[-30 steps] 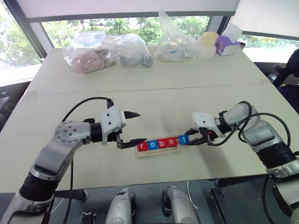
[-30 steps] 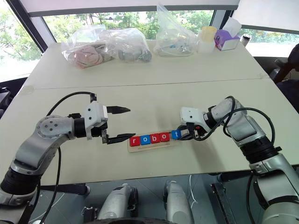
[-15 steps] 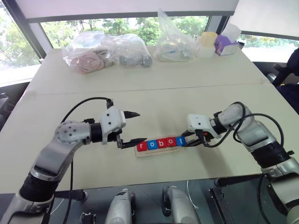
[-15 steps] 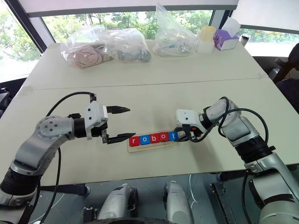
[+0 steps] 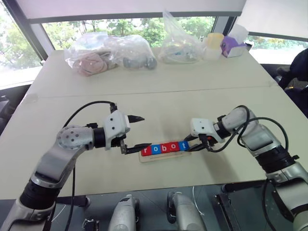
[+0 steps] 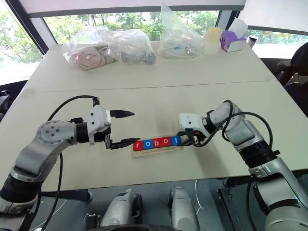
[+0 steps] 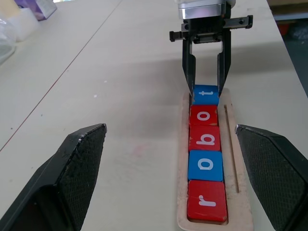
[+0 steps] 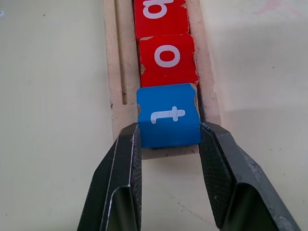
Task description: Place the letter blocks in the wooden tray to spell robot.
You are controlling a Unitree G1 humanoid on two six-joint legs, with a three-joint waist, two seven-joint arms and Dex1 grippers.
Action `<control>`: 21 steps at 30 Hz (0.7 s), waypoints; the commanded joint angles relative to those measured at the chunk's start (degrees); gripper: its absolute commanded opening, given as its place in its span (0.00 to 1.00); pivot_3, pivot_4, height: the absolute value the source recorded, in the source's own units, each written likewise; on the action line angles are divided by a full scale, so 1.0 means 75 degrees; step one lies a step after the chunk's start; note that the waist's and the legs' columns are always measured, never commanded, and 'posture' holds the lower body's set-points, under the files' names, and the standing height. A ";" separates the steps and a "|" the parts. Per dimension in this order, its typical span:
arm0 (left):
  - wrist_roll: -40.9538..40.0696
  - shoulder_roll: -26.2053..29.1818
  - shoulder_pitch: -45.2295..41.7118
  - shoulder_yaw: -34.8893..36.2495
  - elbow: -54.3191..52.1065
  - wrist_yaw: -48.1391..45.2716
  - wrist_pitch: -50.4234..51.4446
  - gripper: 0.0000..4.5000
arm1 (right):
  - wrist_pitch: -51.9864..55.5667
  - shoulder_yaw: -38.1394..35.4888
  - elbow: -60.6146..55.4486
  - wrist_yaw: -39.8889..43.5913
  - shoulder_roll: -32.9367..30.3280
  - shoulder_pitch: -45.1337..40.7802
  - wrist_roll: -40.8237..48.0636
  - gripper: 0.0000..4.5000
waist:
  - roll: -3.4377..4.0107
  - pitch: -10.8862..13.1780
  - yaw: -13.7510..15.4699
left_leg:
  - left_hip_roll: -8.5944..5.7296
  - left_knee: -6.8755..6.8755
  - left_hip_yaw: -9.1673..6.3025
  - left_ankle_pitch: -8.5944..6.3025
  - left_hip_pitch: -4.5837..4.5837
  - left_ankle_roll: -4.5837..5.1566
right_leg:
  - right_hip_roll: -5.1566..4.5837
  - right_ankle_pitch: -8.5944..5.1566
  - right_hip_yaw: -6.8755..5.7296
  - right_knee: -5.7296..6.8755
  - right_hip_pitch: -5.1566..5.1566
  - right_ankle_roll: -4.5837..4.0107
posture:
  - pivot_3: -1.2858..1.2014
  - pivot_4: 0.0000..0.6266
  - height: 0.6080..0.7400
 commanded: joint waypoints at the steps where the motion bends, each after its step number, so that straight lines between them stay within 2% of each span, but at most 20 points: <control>1: -0.0072 0.0036 -0.0011 0.0113 -0.0255 0.0021 -0.0004 1.00 | -0.0056 -0.0078 0.0009 -0.0032 0.0054 -0.0161 0.0005 0.24 | 0.0000 0.0000 0.0000 | 0.0000 0.0000 0.0000 0.0000 0.0000 0.0000 | 0.0000 0.0000 0.0000 0.0000 0.0000 0.0000 | 0.52 0.24 1.00; 13: -0.0078 0.0037 -0.0005 0.0124 -0.0285 0.0044 0.0040 1.00 | -0.0105 -0.0036 0.0136 -0.0048 0.0156 -0.0279 -0.0065 0.24 | 0.0000 0.0000 -0.0003 | 0.0000 0.0000 0.0000 0.0000 0.0001 0.0000 | 0.0000 0.0000 0.0000 0.0001 0.0000 0.0000 | 0.52 0.24 1.00; 19: -0.0079 0.0043 -0.0031 0.0133 -0.0279 0.0029 0.0059 1.00 | -0.0131 -0.0030 0.0010 0.0028 0.0114 -0.0232 -0.0062 0.90 | 0.0000 0.0000 -0.0003 | 0.0000 0.0000 0.0001 0.0000 0.0001 0.0000 | 0.0000 0.0000 0.0000 0.0001 0.0000 -0.0001 | 0.52 0.24 1.00; 21: -0.0078 0.0043 -0.0045 0.0132 -0.0275 0.0022 0.0067 1.00 | -0.0073 -0.0044 -0.0086 0.0098 0.0059 -0.0195 -0.0019 0.90 | 0.0000 0.0000 -0.0001 | 0.0000 0.0000 0.0001 0.0000 0.0001 0.0000 | 0.0000 0.0000 0.0000 0.0001 0.0000 -0.0001 | 0.52 0.24 1.00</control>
